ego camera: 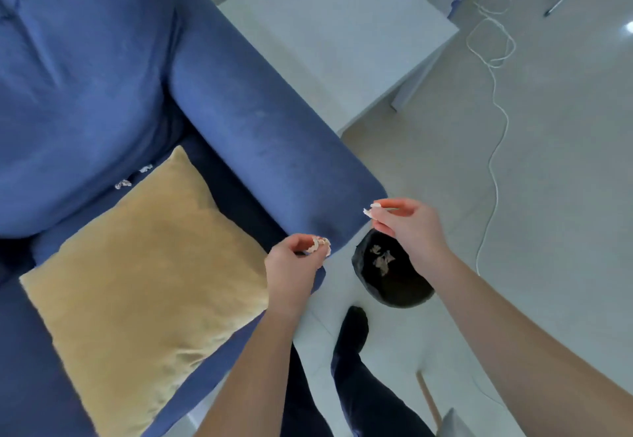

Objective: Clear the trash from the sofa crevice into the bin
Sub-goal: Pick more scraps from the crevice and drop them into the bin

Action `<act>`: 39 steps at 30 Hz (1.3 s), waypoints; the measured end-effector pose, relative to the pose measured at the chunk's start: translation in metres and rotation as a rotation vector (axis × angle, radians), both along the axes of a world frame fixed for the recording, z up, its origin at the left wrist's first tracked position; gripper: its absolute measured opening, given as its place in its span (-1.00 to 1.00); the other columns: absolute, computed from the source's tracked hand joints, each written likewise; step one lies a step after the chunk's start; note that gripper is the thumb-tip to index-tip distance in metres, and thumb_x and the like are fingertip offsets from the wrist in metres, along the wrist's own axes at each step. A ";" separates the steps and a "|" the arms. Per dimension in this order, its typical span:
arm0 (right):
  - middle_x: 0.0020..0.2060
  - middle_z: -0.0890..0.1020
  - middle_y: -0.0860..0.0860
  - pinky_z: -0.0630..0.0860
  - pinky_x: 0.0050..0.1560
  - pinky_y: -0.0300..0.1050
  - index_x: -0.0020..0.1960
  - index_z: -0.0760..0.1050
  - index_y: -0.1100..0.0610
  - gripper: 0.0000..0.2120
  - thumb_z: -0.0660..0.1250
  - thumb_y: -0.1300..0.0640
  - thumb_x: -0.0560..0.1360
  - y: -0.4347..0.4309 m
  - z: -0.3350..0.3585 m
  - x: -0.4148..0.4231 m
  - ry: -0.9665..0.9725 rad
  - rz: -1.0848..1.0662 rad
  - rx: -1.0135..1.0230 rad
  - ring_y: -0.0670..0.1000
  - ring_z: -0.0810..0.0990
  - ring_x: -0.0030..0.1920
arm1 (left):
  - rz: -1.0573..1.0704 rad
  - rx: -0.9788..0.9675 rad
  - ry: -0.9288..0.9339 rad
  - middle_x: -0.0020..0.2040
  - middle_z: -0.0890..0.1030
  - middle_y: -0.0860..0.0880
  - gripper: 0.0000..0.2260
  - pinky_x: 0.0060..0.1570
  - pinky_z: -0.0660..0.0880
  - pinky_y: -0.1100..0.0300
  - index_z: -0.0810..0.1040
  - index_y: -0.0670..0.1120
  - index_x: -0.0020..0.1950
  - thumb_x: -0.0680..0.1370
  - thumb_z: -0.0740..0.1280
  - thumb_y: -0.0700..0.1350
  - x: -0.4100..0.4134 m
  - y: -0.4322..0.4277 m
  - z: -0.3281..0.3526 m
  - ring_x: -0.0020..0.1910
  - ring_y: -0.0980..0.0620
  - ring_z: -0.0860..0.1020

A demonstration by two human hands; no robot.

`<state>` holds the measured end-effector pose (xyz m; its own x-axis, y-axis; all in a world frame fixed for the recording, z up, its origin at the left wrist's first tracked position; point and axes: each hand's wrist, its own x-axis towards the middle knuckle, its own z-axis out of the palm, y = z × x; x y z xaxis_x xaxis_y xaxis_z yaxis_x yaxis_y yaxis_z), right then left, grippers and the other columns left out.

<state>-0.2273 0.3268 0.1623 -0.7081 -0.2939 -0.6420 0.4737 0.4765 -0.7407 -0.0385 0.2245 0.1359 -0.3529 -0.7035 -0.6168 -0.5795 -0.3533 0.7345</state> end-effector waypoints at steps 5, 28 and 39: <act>-0.16 0.79 0.15 0.70 0.14 0.00 -0.04 0.74 0.18 -0.91 0.60 0.25 0.47 0.081 -0.033 -0.024 -0.042 -0.150 0.120 0.18 0.80 -0.05 | -0.113 0.069 -0.062 -0.28 0.74 0.01 -0.92 -0.29 0.51 0.41 0.73 -0.03 -0.12 0.48 0.58 -0.06 -0.032 0.063 -0.022 -0.37 0.17 0.63; -0.15 0.62 0.08 0.65 0.23 0.11 0.45 0.50 0.23 -0.51 0.48 0.20 0.55 0.205 -0.144 -0.024 -0.279 -0.345 0.404 0.17 0.71 -0.02 | -0.245 0.394 -0.318 0.08 0.69 -0.12 -0.63 0.02 0.72 0.08 0.60 -0.12 0.39 0.59 0.45 -0.28 -0.105 0.155 -0.118 0.03 -0.14 0.74; -0.08 0.70 0.13 0.66 0.23 0.07 0.43 0.56 0.18 -0.57 0.43 0.27 0.56 0.167 -0.078 -0.028 -0.231 -0.219 0.260 0.12 0.70 -0.08 | -0.157 0.307 -0.253 -0.02 0.71 -0.02 -0.72 0.01 0.72 0.11 0.62 -0.10 0.33 0.61 0.42 -0.21 -0.085 0.120 -0.059 -0.07 -0.06 0.73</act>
